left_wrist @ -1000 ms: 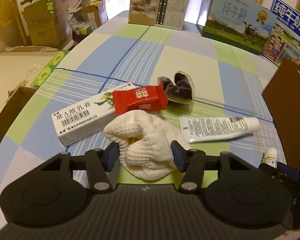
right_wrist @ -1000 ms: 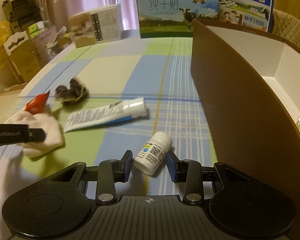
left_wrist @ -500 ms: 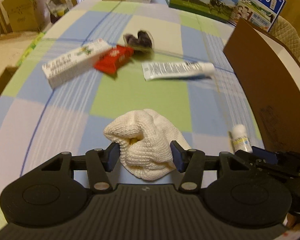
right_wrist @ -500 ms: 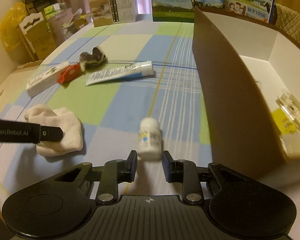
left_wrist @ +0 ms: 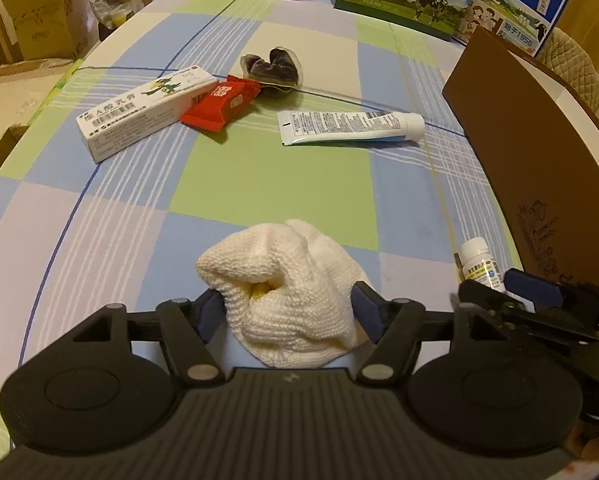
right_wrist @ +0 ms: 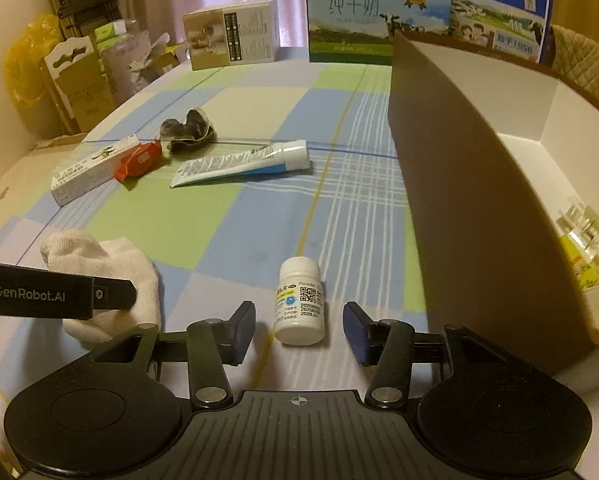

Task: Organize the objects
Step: 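Close the left tool on the towel while the right tool grasps the pill bottle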

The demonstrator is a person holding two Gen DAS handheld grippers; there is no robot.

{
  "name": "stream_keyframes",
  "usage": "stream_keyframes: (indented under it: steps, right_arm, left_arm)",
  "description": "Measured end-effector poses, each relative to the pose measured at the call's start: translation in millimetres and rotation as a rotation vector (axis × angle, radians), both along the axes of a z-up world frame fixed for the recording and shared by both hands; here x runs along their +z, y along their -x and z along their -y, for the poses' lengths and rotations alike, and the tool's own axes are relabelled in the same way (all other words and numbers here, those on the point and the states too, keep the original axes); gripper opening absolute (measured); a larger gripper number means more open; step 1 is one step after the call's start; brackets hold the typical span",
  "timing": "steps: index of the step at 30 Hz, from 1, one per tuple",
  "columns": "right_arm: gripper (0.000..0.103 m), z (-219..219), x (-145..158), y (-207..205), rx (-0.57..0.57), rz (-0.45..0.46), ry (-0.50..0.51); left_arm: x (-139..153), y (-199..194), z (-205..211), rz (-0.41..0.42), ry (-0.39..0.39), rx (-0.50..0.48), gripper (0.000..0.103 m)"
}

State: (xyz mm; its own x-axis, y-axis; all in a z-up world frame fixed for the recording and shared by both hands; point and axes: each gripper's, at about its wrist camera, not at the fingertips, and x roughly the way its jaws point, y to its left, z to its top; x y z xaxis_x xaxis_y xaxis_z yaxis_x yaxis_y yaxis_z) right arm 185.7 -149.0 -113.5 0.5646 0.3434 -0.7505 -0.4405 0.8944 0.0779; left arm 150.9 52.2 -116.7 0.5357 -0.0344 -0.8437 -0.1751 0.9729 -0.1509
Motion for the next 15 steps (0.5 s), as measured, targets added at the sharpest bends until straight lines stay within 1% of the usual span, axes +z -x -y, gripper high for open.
stream_keyframes:
  steps: [1,2,3,7,11,15]
  right_arm:
    - [0.041,-0.5,-1.0,-0.9,-0.001,0.004,0.005]
    - [0.029,-0.9,-2.3,-1.6,0.003,0.005,0.008]
    - [0.024,-1.3,-3.6,-2.3,0.008,0.002,0.009]
    - [0.024,-3.9,-4.7,1.2,0.029,0.028,0.030]
    - [0.024,-2.5,-4.0,2.6,0.032,0.014,0.022]
    - [0.024,0.8,1.5,5.8,0.027,0.019,0.006]
  left_arm:
    - [0.2,-0.4,1.3,0.004,-0.005,-0.004,0.061]
    - [0.5,-0.4,2.5,0.006,-0.010,-0.007,0.060]
    - [0.8,-1.0,3.8,0.010,-0.015,-0.012,0.059]
    - [2.1,-2.7,9.8,0.030,-0.052,-0.040,0.053]
    - [5.1,-4.6,12.6,0.048,-0.067,-0.057,0.046]
    - [7.4,-4.8,13.1,0.050,-0.068,-0.056,0.044]
